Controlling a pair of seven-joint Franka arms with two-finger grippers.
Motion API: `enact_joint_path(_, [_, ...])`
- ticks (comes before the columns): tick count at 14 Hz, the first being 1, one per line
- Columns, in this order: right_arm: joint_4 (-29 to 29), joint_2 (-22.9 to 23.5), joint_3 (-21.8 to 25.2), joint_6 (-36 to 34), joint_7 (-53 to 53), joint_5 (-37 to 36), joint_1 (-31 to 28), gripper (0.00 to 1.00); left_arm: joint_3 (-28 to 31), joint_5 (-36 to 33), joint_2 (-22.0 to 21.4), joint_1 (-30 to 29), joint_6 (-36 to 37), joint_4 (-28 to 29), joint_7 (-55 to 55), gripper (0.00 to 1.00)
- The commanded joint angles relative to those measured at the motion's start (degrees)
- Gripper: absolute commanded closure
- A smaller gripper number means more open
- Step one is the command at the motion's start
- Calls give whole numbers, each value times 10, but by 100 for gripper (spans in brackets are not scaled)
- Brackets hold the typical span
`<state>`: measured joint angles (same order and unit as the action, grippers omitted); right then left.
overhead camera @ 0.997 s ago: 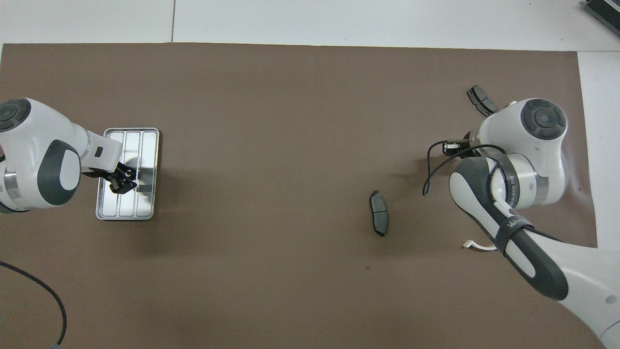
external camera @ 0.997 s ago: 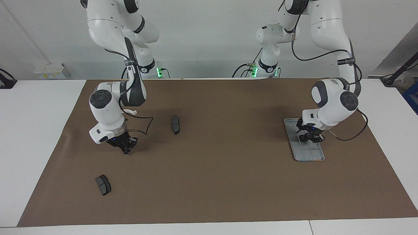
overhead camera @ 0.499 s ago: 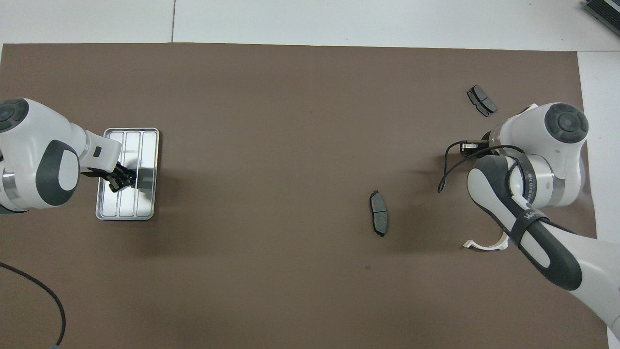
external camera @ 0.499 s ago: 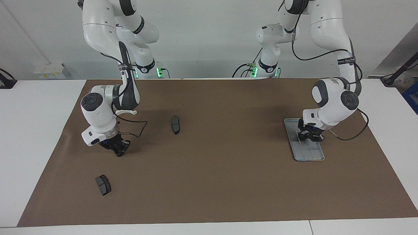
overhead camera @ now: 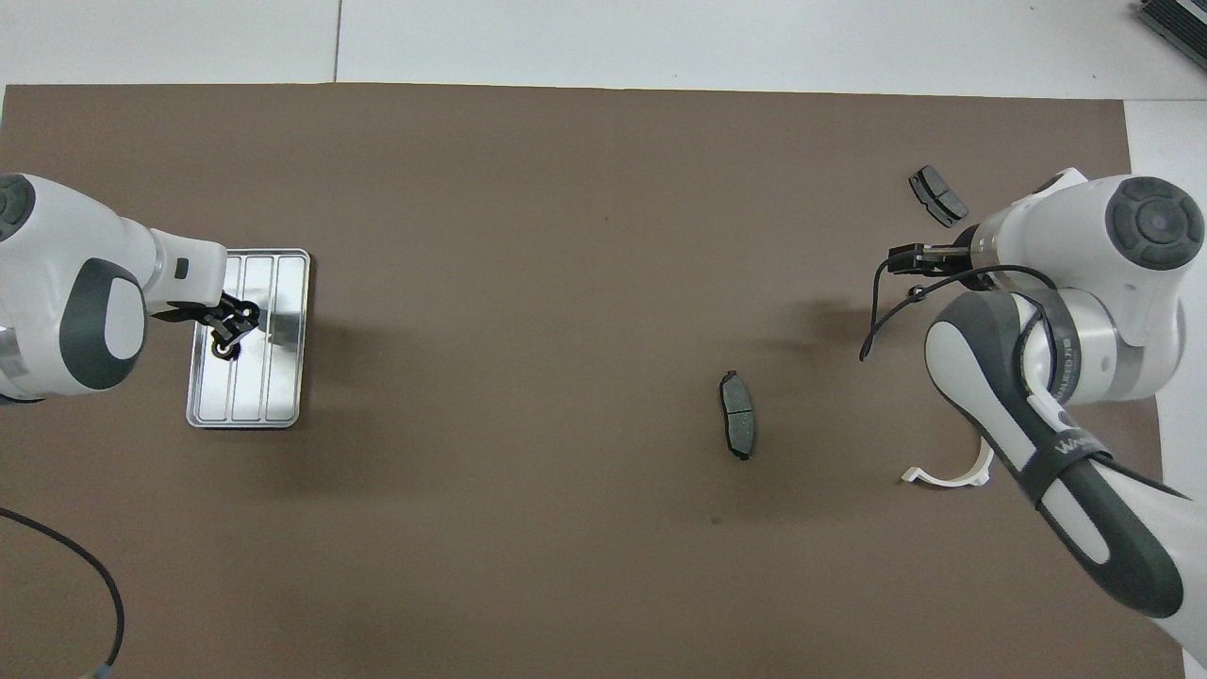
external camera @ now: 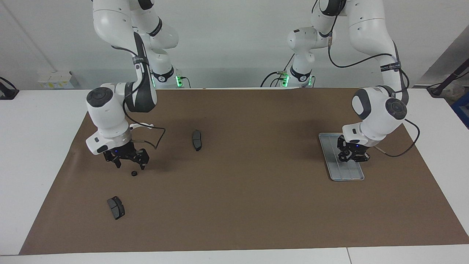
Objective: Place bearing gear from tray to pile
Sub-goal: 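Carry the second gear with the left gripper to mid-table and release it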
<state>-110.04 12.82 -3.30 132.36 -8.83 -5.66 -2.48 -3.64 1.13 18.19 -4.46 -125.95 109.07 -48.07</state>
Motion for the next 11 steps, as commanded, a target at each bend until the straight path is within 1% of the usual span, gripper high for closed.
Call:
enact_joint_path(1, [18,-45,-26,-65,-22,12,-1,0,5,-5,7,34,-4,-17,176,81])
enact_joint_path(3, [35,-75,-43,-110,-31,12,-1,0,4,-5,6,70,-3,-17,338,81])
enact_joint_path(5, [68,-95,-59,-163,-36,16,-1,0,3,-3,4,112,7,-12,489,80])
enact_joint_path(7, [96,-111,-65,-211,-43,32,-1,0,3,-3,0,162,4,-10,630,80])
enact_joint_path(10, [161,-110,-66,-296,-43,32,-1,0,0,3,-3,239,0,-10,734,80])
enact_joint_path(11, [170,-110,-66,-314,-42,32,-1,0,0,4,-3,261,-3,-11,768,80])
